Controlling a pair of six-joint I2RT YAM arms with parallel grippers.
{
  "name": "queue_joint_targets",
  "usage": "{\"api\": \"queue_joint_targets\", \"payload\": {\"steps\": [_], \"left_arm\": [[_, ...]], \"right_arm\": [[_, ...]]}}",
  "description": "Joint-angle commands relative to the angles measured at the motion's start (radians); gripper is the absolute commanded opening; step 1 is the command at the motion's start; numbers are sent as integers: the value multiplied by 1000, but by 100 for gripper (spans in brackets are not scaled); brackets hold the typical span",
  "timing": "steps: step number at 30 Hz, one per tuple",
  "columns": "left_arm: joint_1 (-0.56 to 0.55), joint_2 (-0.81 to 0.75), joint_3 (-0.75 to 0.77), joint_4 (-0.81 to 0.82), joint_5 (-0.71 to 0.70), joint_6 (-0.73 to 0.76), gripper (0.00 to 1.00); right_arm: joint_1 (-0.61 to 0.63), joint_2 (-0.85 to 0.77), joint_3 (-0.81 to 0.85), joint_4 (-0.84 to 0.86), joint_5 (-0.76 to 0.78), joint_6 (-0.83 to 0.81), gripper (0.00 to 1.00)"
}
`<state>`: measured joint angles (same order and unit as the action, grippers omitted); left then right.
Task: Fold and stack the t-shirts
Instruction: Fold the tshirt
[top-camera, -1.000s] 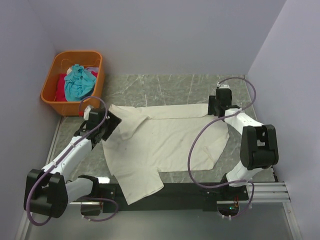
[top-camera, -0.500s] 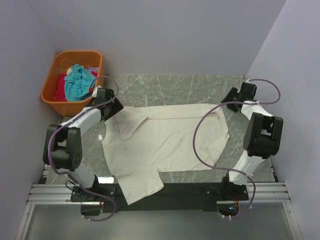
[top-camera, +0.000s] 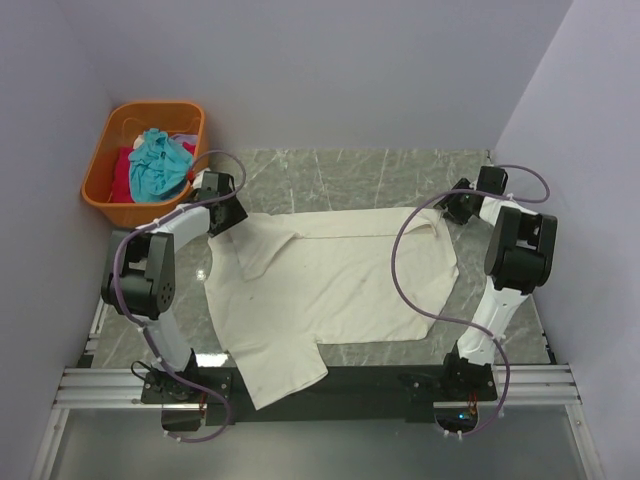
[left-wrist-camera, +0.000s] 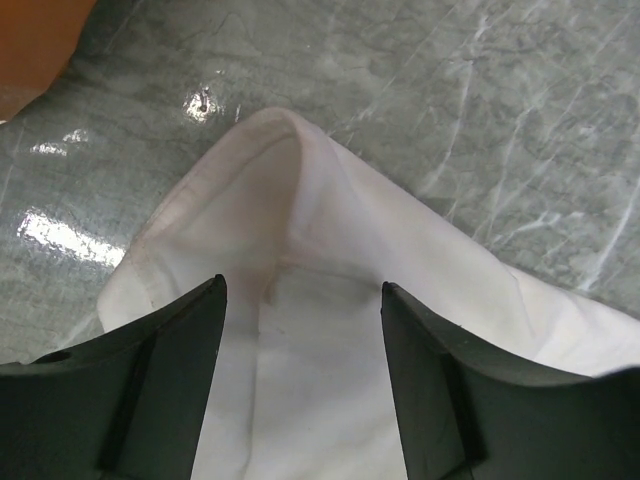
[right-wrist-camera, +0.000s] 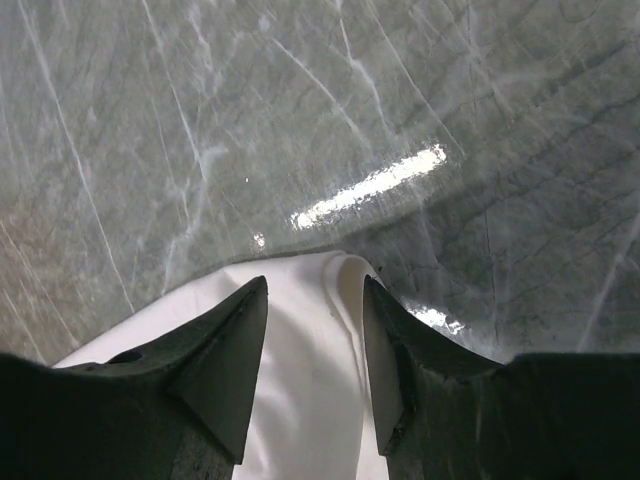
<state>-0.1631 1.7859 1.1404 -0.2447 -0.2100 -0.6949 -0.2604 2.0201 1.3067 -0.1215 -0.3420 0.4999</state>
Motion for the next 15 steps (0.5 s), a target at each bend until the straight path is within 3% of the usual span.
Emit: {"api": "queue_joint_targets", "payload": {"steps": [1,9,15], "left_arm": [[4,6,38,21,-29,25,68],[4,46,42,27,-28,31,63],[7,67,61,31,-40,41,45]], "right_arm": [[-7,23,52,3,-31,11,50],[-8,54,84,-32,-42,-7,39],[-19,72,112,-47,-31,-14,11]]}}
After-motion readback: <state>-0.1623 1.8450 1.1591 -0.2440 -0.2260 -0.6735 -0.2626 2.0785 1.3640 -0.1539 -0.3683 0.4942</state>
